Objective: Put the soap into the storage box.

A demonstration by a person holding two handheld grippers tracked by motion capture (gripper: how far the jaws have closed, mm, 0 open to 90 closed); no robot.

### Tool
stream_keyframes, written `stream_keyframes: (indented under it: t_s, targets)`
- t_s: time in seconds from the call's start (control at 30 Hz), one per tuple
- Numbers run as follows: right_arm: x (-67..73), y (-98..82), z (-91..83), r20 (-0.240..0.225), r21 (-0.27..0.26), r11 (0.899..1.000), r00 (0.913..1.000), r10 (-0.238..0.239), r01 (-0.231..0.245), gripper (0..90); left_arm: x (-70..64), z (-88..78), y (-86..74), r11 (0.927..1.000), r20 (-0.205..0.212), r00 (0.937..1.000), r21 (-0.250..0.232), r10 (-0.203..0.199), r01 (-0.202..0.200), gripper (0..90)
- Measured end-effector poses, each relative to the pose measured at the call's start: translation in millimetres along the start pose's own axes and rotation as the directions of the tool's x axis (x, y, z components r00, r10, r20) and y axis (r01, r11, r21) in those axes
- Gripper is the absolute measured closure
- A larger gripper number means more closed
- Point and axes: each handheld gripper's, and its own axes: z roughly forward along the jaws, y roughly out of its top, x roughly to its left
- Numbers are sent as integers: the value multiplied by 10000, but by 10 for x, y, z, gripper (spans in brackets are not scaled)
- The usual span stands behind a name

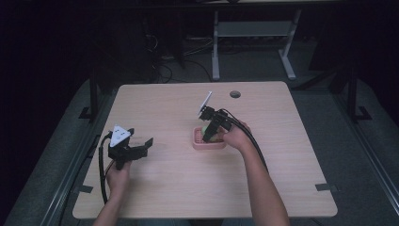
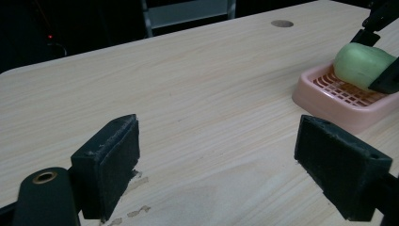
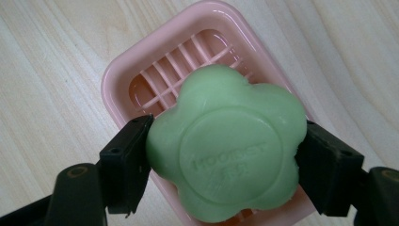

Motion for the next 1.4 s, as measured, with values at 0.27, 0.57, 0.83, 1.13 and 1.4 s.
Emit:
stream_keyframes:
  t_s: [0.27, 0.57, 0.83, 1.13, 1.4]
  targets:
    - [0, 3, 11, 19, 54, 10000, 10000, -6, 6, 257, 0, 0, 1, 10000, -2, 10000, -3, -11, 11, 143]
    - [-3, 1, 9, 76, 58, 10000, 10000, -26, 25, 254, -1, -1, 1, 10000, -8, 10000, 1, 18, -18, 143]
    - [-10, -7, -28, 123, -115, 9999, 9999, -9, 11, 258, -4, 1, 1, 10000, 2, 10000, 11, 16, -16, 143]
    - [-15, -22, -97, 102, -421, 9991, 9999, 60, -55, 269, -5, 0, 3, 10000, 22, 10000, 20, 72, -72, 143]
    - [-20, -44, -173, 16, -702, 9974, 9999, 140, -138, 274, -4, 2, 3, 9999, 19, 9999, 53, 111, -111, 143]
